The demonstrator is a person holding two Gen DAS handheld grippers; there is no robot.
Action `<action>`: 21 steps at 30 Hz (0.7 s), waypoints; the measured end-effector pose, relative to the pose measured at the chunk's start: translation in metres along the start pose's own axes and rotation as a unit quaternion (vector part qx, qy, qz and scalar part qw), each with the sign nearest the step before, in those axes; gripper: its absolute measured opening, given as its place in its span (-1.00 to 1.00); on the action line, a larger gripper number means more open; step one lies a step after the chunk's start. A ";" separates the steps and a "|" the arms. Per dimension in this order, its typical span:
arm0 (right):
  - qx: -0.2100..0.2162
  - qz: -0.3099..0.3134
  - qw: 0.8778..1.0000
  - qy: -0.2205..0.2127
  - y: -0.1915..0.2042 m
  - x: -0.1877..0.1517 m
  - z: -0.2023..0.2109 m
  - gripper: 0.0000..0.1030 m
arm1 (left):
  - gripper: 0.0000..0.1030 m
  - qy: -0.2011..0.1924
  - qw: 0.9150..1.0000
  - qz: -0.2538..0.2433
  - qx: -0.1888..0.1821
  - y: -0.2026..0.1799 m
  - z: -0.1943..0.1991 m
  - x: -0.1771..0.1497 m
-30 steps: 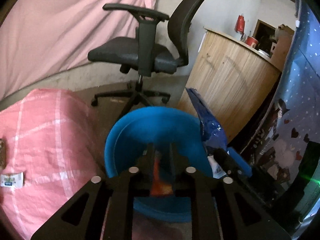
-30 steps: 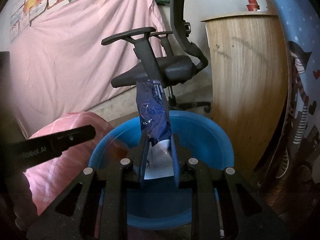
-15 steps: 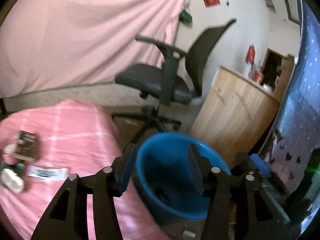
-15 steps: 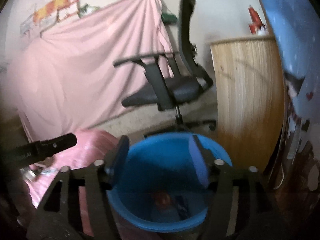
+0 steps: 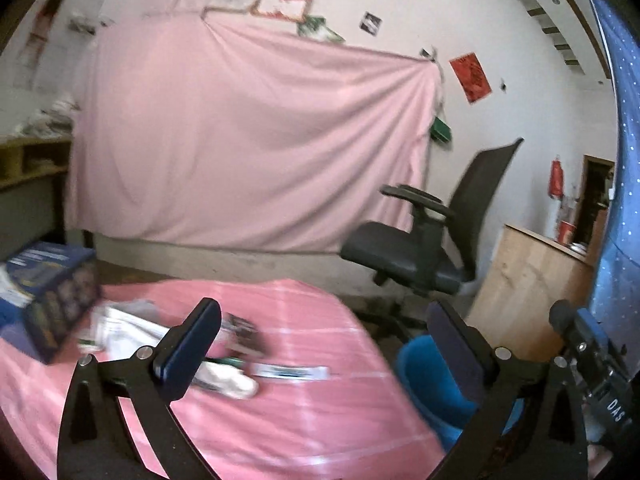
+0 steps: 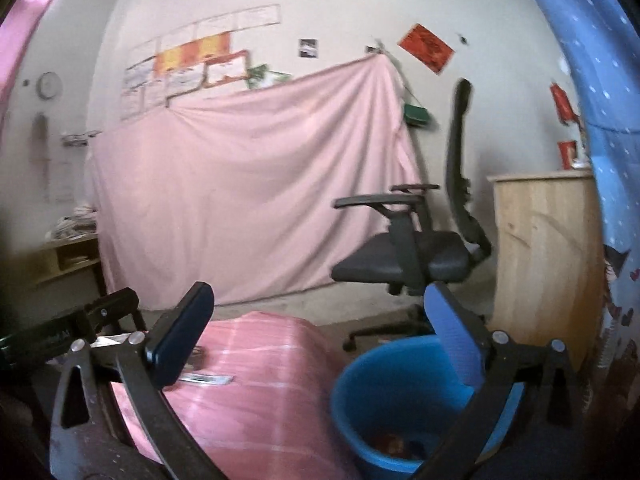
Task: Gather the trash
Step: 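Move both tools back over the table toward the remaining trash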
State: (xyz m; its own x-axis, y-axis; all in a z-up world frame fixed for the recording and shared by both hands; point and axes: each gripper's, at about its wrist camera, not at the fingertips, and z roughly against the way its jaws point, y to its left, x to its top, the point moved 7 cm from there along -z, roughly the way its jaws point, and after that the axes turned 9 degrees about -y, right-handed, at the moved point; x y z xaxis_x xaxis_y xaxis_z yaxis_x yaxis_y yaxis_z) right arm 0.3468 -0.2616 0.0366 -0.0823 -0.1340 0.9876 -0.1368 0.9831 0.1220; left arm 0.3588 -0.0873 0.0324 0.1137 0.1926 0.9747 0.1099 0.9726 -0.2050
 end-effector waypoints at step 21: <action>0.078 0.025 0.994 0.066 0.115 -0.046 -0.049 1.00 | 0.96 -0.003 0.993 -0.033 0.110 0.134 0.043 -0.040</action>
State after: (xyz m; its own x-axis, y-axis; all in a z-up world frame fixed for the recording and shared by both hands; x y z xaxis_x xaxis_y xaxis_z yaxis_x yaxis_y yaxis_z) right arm 0.3832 -0.1362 0.0098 0.0362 -0.0584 0.9976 -0.2891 0.9550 0.0664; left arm 0.3263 0.0407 -0.0304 0.1076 0.1282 0.9859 -0.1019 0.9879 -0.1173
